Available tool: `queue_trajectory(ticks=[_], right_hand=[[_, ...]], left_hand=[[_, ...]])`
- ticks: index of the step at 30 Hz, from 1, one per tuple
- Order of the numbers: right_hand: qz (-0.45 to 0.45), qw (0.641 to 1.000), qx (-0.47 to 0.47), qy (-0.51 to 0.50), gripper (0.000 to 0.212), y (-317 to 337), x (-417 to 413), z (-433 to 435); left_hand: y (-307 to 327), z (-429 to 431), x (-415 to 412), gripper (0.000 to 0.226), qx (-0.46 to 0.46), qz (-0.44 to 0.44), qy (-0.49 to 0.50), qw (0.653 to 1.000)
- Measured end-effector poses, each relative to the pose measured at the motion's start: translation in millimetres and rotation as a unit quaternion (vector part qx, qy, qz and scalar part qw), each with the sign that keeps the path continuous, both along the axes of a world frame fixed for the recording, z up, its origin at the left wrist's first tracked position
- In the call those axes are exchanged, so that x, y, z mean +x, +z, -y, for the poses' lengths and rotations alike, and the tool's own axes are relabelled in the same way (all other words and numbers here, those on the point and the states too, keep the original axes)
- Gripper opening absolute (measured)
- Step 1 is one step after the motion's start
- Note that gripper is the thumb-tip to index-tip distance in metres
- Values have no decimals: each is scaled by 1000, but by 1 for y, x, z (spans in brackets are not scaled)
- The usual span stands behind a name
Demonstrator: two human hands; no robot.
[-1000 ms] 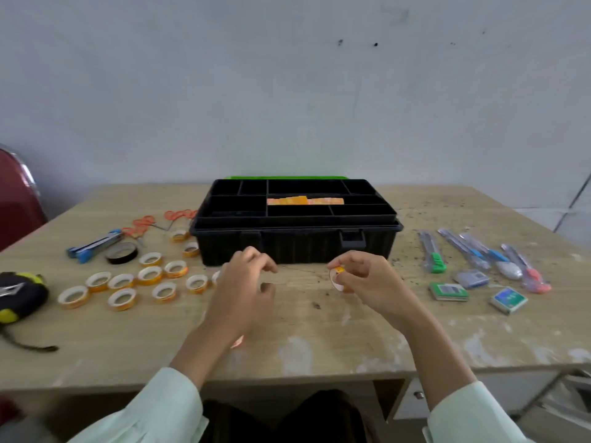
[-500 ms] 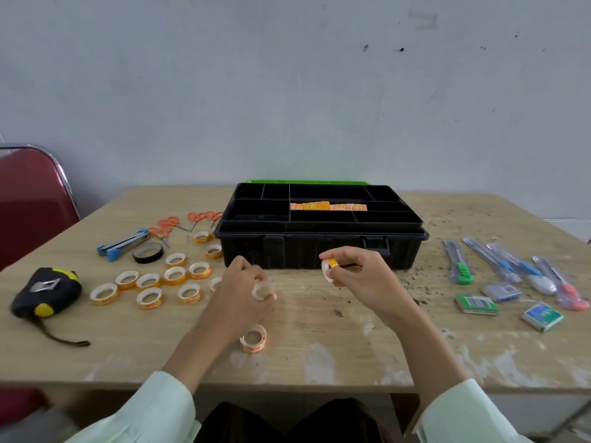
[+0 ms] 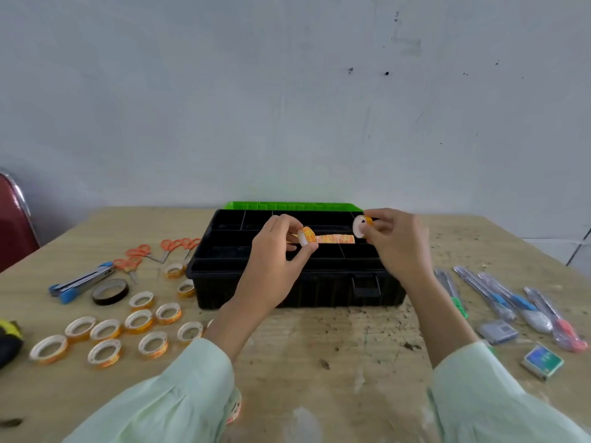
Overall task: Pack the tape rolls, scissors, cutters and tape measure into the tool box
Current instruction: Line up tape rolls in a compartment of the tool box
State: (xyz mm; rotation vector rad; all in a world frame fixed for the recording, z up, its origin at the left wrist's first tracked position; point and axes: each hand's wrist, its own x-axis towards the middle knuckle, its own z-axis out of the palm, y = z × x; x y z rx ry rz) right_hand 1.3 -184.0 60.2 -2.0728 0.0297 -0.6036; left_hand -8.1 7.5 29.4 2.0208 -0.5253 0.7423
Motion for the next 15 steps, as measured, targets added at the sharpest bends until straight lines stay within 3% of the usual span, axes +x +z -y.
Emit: queue_trajectory(ticks=[8, 15], right_hand=[[-150, 965, -210, -34, 8, 3, 52, 17], [-192, 955, -226, 5, 22, 8, 58, 16]], left_hand=[[0, 14, 39, 23, -3, 1, -4, 1000], [-3, 16, 51, 24, -13, 0, -6, 1000]])
